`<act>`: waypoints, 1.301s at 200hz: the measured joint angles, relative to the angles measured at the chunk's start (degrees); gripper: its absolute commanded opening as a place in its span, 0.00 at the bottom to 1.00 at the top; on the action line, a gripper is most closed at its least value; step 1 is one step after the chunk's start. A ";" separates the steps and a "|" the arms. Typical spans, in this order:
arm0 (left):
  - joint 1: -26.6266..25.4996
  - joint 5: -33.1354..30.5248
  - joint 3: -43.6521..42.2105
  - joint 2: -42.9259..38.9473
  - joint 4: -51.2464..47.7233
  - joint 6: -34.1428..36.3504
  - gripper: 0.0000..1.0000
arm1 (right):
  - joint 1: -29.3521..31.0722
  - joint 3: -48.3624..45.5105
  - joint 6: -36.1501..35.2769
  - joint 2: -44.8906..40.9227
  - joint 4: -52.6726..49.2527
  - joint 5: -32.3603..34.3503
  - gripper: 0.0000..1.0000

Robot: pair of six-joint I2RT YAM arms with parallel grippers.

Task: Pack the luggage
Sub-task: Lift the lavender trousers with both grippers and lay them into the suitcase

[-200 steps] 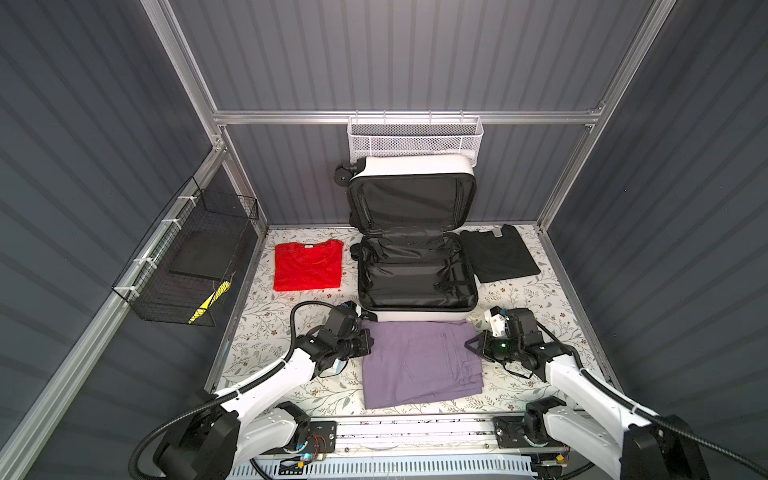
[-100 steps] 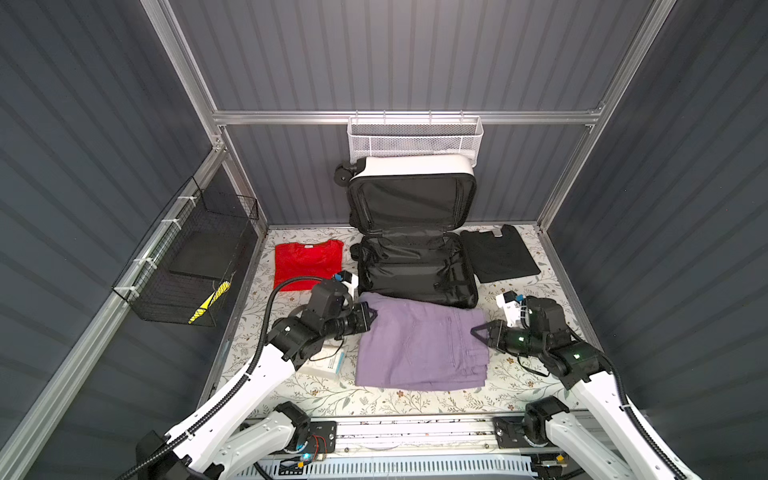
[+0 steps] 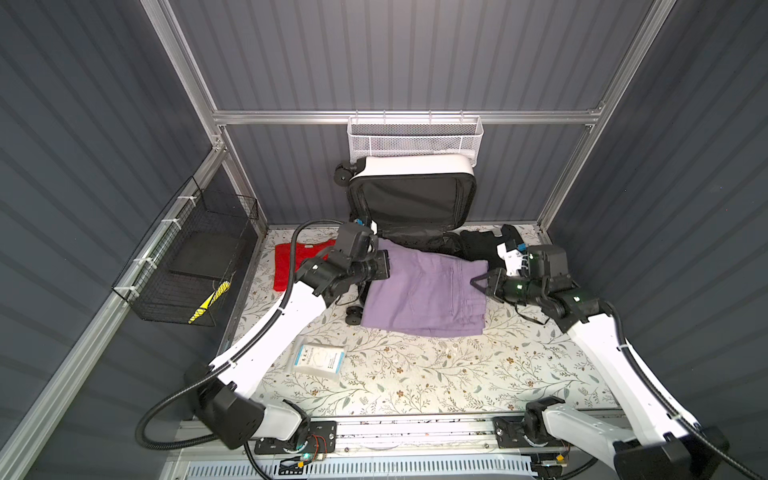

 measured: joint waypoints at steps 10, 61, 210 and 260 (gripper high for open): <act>1.09 -0.22 2.45 2.93 0.22 1.33 0.00 | -1.38 2.56 -0.35 3.58 0.96 -0.13 0.00; 8.31 -0.11 7.65 14.93 2.67 4.96 0.00 | -5.90 10.10 -0.63 19.04 6.23 -1.97 0.00; 10.64 -1.79 10.58 27.80 5.35 10.38 0.00 | -4.37 12.70 -1.07 37.22 14.49 -2.45 0.00; 11.32 -3.19 11.30 32.04 4.83 12.02 0.00 | -3.54 12.70 -0.96 42.60 16.48 -1.79 0.23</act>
